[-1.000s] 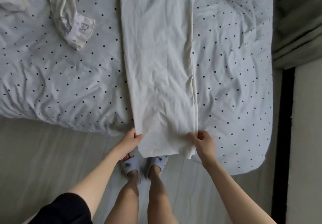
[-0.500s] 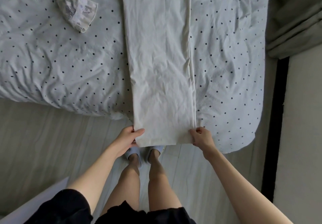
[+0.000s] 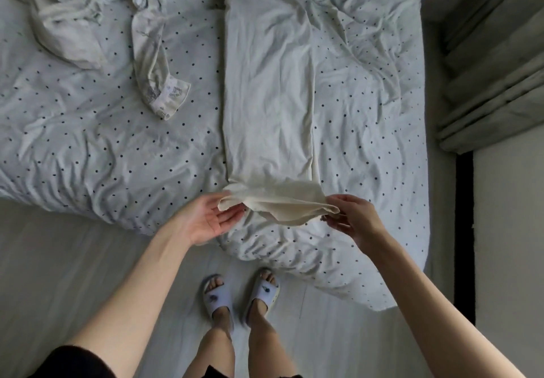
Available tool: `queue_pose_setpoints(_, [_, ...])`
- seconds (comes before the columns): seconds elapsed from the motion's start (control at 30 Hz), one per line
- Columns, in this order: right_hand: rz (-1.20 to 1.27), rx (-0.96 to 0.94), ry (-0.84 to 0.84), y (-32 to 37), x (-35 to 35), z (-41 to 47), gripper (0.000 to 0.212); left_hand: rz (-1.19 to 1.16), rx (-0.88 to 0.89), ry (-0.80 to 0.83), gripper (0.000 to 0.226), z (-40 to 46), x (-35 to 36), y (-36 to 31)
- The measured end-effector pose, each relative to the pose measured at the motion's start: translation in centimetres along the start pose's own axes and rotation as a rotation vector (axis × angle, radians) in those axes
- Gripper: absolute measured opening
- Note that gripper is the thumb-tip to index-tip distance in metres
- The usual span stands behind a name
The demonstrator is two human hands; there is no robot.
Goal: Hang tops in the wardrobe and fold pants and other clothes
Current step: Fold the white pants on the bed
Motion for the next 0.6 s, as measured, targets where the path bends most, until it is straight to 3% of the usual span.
queue_pose_setpoints(0.07, [0.06, -0.073, 0.02, 3.5, 0.3, 2.1, 0.012, -0.008, 0.115, 0.05, 0.022, 1.5, 2.0, -3.1])
queue_pose_setpoints(0.13, [0.061, -0.176, 0.092, 7.2, 1.4, 4.4, 0.025, 0.005, 0.226, 0.096, 0.035, 3.4, 3.8, -5.9])
queue_pose_setpoints(0.2, [-0.03, -0.268, 0.177, 9.7, 3.0, 6.9, 0.047, 0.206, 0.29, 0.112, 0.048, 5.7, 5.4, -7.5])
queue_pose_setpoints(0.27, [-0.358, -0.359, 0.175, 10.6, 4.5, 8.9, 0.061, 0.651, 0.322, 0.046, 0.051, 7.7, 6.0, -7.8])
queue_pose_setpoints(0.37, [-1.211, -0.543, 0.069, 8.7, 7.1, 10.7, 0.066, 1.691, 0.415, -0.085, 0.061, 9.8, 5.8, -6.0])
queue_pose_setpoints(0.43, [-1.581, -0.594, 0.018, 5.8, 7.7, 11.8, 0.072, 2.193, 0.395, -0.226, 0.079, 10.7, 4.4, -4.0])
queue_pose_setpoints(0.53, [-1.831, -0.54, -0.013, 2.4, 7.1, 13.3, 0.094, 2.418, 0.328, -0.393, 0.093, 11.3, 2.5, -3.3])
queue_pose_setpoints(0.6, [-1.868, -0.512, -0.052, 1.7, 6.4, 14.2, 0.097, 2.47, 0.408, -0.459, 0.088, 11.4, 3.0, -4.1])
Point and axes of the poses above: each hand's wrist, its own z-axis towards the middle knuckle, its own x-axis out of the palm, y = z × x, the point moved 8 cm from there along z, towards the middle knuckle, and after that the axes turned 14 degrees about y, right-handed, at the moved point
